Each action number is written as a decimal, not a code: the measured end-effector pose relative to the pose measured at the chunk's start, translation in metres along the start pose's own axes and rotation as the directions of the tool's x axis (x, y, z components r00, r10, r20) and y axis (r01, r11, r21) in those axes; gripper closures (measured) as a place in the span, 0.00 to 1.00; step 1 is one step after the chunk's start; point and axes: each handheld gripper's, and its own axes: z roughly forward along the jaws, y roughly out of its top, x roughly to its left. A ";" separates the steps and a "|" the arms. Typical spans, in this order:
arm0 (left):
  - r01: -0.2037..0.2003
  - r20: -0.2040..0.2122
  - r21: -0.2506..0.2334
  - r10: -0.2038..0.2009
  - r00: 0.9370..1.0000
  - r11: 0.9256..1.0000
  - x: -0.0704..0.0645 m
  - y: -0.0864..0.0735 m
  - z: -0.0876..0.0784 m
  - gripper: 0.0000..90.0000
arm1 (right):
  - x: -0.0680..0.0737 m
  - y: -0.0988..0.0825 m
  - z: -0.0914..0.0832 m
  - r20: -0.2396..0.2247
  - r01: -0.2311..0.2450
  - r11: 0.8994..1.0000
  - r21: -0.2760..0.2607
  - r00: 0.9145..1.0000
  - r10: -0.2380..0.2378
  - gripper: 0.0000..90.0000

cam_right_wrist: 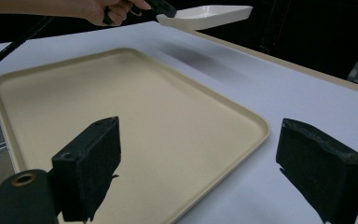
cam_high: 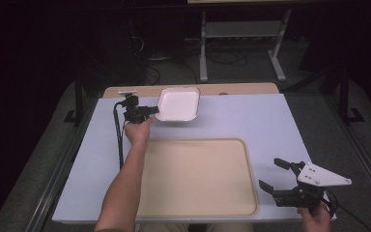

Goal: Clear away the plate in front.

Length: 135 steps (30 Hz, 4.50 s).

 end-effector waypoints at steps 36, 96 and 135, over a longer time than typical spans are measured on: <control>-0.035 0.053 -0.032 0.036 0.998 0.999 0.000 -0.029 -0.066 0.98 | 0.006 0.003 0.003 -0.010 0.017 1.000 0.008 1.000 -0.017 0.14; -0.121 0.120 0.110 0.107 0.987 0.987 -0.013 -0.128 -0.084 0.98 | 0.008 0.004 0.003 -0.014 0.033 0.999 0.021 0.999 -0.033 0.14; -0.100 -0.072 0.131 0.110 0.991 0.986 -0.025 -0.177 -0.089 0.97 | 0.010 0.005 0.005 -0.023 0.041 0.999 0.024 0.999 -0.041 0.14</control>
